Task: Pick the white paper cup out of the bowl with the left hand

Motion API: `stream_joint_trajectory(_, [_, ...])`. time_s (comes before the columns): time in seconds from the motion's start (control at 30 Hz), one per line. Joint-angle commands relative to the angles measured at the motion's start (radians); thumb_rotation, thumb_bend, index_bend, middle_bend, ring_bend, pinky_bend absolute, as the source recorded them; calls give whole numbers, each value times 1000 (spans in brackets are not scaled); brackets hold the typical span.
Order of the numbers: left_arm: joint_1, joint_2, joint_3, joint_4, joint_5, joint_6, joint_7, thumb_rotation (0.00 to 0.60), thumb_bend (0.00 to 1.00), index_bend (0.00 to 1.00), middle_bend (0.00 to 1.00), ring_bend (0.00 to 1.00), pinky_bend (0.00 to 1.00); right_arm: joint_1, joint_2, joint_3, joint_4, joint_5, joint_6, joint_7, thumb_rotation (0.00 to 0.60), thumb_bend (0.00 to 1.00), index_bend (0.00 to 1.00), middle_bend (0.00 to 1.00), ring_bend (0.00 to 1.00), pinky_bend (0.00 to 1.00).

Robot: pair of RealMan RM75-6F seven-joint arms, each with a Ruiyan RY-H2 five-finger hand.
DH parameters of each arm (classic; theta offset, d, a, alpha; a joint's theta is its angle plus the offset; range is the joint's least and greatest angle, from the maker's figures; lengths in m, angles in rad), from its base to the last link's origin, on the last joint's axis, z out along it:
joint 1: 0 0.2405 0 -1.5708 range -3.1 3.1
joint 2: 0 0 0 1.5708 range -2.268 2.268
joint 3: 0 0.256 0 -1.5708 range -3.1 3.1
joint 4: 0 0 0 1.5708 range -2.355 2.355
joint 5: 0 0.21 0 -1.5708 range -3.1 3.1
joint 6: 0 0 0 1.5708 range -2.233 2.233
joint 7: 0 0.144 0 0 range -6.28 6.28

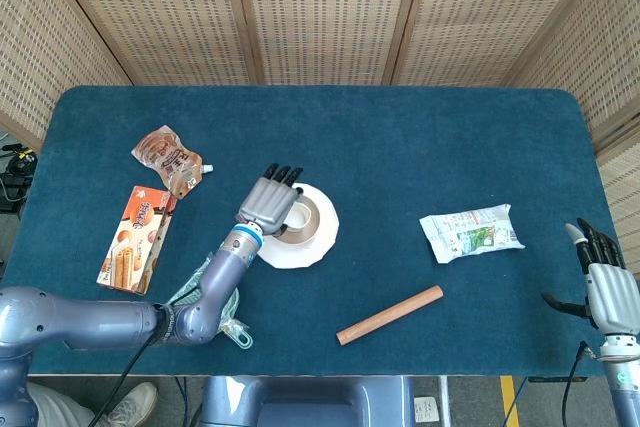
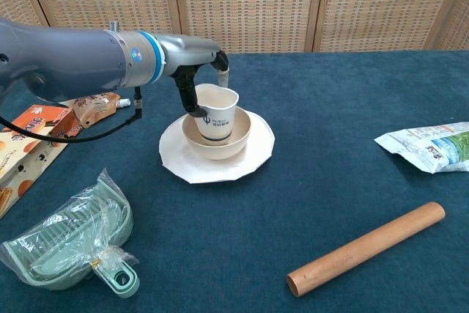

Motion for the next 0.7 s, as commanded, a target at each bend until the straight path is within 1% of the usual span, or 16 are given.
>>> stream_joint_trajectory(0.03, [22, 53, -2, -56, 47, 30, -32, 600, 366, 447, 0, 0, 0, -1, 1, 0, -2, 1, 2, -3, 600, 128, 0, 0, 0, 0])
stream_joint_trajectory(0.2, [75, 160, 27, -155, 141, 91, -63, 600, 364, 434, 0, 0, 0, -3, 2, 0, -9, -2, 6, -13, 600, 127, 0, 0, 0, 0])
stream_joint_trajectory(0.3, [114, 210, 49, -184, 176, 107, -98, 600, 364, 432, 0, 0, 0, -2, 1, -3, -13, -5, 5, -23, 600, 127, 0, 0, 0, 0])
stream_joint_trajectory(0.37, [152, 244, 72, -188, 184, 108, -134, 600, 364, 431, 0, 0, 0, -1, -1, -7, -18, -10, 5, -35, 600, 127, 0, 0, 0, 0])
stream_joint_trajectory(0.53, [200, 274, 120, -168, 207, 78, -182, 600, 363, 430, 0, 0, 0, 2, -7, -12, -23, -18, 3, -51, 600, 127, 0, 0, 0, 0])
stream_joint_trajectory(0.7, [236, 265, 154, -134, 226, 51, -226, 600, 363, 428, 0, 0, 0, 3, -9, -14, -28, -24, 6, -60, 600, 127, 0, 0, 0, 0])
